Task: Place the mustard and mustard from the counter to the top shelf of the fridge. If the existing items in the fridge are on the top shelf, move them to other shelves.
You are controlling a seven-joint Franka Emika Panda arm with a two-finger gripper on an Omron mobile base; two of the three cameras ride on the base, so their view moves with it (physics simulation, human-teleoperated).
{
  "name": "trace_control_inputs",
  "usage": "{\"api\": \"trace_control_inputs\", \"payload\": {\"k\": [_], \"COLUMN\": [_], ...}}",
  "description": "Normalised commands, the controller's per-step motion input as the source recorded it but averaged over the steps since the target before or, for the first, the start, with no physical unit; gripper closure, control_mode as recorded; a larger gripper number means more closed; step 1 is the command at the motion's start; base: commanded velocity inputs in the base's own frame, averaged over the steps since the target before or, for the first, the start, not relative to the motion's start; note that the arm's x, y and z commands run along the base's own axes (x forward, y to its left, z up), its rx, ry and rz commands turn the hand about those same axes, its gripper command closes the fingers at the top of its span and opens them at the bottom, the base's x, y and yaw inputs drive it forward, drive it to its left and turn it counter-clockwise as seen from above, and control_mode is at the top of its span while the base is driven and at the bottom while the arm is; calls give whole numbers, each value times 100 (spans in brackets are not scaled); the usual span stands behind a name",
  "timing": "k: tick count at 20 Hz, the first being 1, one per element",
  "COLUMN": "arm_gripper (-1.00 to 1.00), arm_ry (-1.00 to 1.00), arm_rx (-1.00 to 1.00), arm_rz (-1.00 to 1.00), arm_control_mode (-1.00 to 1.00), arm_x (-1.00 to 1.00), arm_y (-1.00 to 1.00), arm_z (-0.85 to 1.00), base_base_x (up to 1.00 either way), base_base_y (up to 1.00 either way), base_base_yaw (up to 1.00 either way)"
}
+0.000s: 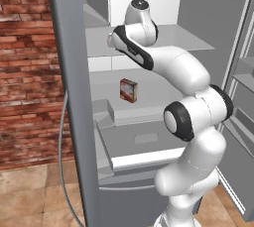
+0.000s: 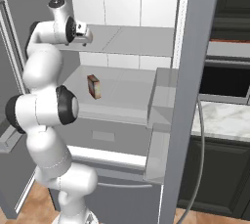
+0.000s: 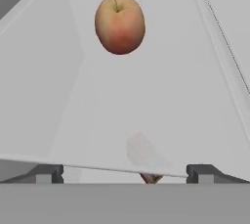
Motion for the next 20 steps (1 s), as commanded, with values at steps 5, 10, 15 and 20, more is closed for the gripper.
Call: {"api": "trace_control_inputs", "payload": {"k": [5, 10, 15, 20], "arm_gripper": [-100, -100, -100, -100], "arm_ry": [0, 0, 0, 0], "arm_rx": [0, 0, 0, 0], "arm_rz": [0, -1, -2, -1], "arm_control_mode": [-100, -100, -100, -100], "arm_x": [25, 22, 22, 22], "arm_y": [0, 7, 16, 15], "arm_z": [0, 0, 0, 0], "base_base_x": [0, 0, 0, 0], "base_base_y": [0, 0, 0, 0], "base_base_yaw": [0, 0, 0, 0]}}
